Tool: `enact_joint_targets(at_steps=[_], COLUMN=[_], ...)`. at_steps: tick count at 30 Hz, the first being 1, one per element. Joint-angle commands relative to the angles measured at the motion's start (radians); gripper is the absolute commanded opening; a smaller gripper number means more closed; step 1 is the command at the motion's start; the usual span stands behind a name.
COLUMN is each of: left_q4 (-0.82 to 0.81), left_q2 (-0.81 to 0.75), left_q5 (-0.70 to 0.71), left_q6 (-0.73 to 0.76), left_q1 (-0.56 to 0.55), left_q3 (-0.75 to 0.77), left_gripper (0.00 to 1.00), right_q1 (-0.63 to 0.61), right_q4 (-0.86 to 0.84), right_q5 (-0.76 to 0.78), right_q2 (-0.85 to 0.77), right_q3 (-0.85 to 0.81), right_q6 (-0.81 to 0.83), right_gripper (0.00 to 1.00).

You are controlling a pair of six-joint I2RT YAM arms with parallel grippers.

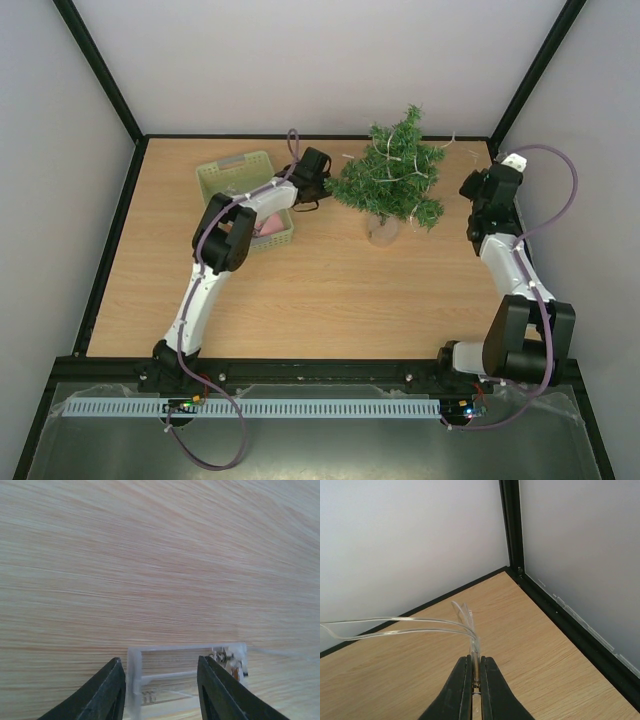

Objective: Decorate the small christmas tree
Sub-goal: Wrap the decoration item around the Christmas tree.

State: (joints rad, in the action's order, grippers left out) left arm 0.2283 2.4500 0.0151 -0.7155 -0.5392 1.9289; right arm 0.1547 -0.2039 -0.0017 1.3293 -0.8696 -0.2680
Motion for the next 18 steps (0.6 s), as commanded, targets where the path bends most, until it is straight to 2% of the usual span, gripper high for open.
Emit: enact_joint_targets(at_steps=[1, 7, 12, 18], left_q4=[-0.164, -0.307, -0.377, -0.396], left_q2=[0.045, 0.027, -0.132, -0.259], left_q5=[-0.168, -0.333, -0.328, -0.309], left_q6=[-0.083, -0.108, -0.076, -0.069], left_q1=[-0.036, -0.083, -0.062, -0.018], left_q3=[0.029, 0.032, -0.131, -0.3], left_gripper=[0.4, 0.38, 0.42, 0.44], right_q1=[-0.004, -0.013, -0.018, -0.02], right_q4=[0.022, 0.078, 0.161, 0.154], right_q5=[0.007, 0.004, 0.042, 0.008], right_q2=[-0.06, -0.099, -0.154, -0.165], right_q3=[-0.002, 0.005, -0.012, 0.018], right_q6=[-0.014, -0.012, -0.017, -0.045], right_gripper=[0.02, 0.02, 0.02, 0.02])
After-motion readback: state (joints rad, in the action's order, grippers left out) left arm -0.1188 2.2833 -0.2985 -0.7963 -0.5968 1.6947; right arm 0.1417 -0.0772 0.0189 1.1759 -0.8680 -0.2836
